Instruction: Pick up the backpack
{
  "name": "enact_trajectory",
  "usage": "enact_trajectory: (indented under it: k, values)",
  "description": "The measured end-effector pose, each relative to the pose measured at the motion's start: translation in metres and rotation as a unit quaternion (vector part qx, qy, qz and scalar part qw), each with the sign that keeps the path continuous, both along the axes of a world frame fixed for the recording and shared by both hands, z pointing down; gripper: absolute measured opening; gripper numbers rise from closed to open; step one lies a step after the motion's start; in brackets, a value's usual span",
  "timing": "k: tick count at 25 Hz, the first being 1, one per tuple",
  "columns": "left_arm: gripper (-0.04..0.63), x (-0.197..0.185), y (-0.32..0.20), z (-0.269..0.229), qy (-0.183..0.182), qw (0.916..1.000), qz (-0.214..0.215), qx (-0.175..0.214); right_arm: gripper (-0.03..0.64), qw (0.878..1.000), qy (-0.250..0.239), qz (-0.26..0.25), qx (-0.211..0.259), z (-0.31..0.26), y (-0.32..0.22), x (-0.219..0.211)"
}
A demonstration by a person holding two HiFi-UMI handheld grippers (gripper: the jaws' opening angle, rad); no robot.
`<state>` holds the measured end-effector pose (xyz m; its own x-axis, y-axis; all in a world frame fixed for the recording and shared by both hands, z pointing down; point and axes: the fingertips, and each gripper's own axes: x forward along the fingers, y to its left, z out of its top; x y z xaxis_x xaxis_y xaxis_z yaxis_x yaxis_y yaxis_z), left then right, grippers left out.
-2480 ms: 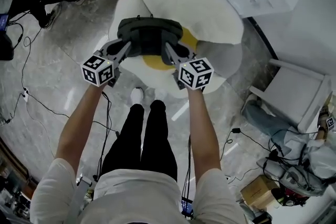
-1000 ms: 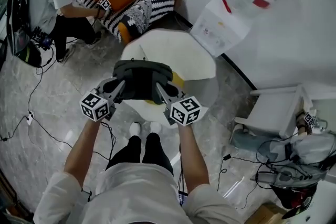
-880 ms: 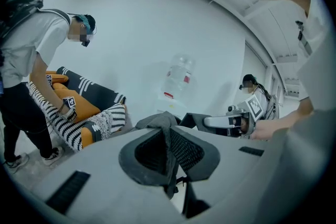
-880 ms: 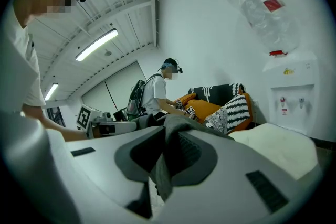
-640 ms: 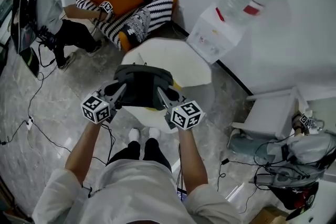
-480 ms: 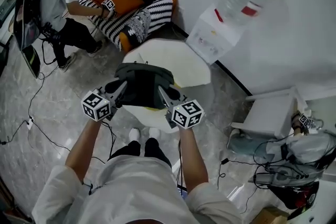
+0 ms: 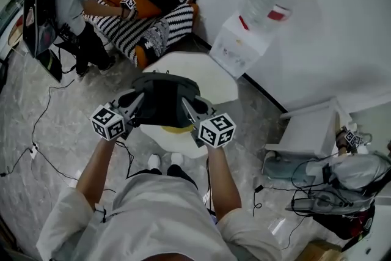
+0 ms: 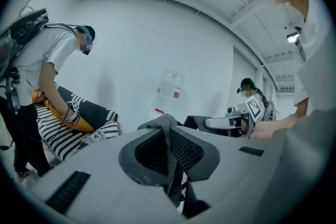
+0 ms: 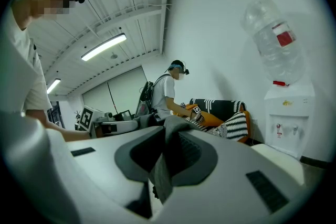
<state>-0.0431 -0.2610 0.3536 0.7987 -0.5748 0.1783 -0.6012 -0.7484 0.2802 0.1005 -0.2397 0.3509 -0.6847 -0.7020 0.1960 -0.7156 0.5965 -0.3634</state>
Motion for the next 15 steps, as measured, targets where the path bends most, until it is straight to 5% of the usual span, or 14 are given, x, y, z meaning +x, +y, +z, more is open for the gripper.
enact_trajectory:
  k: [15]
  values:
    - [0.035,0.005,0.015,-0.06,0.03,0.9987,-0.003,0.04,0.044,0.999,-0.012,0.0,0.039,-0.053,0.017,0.005]
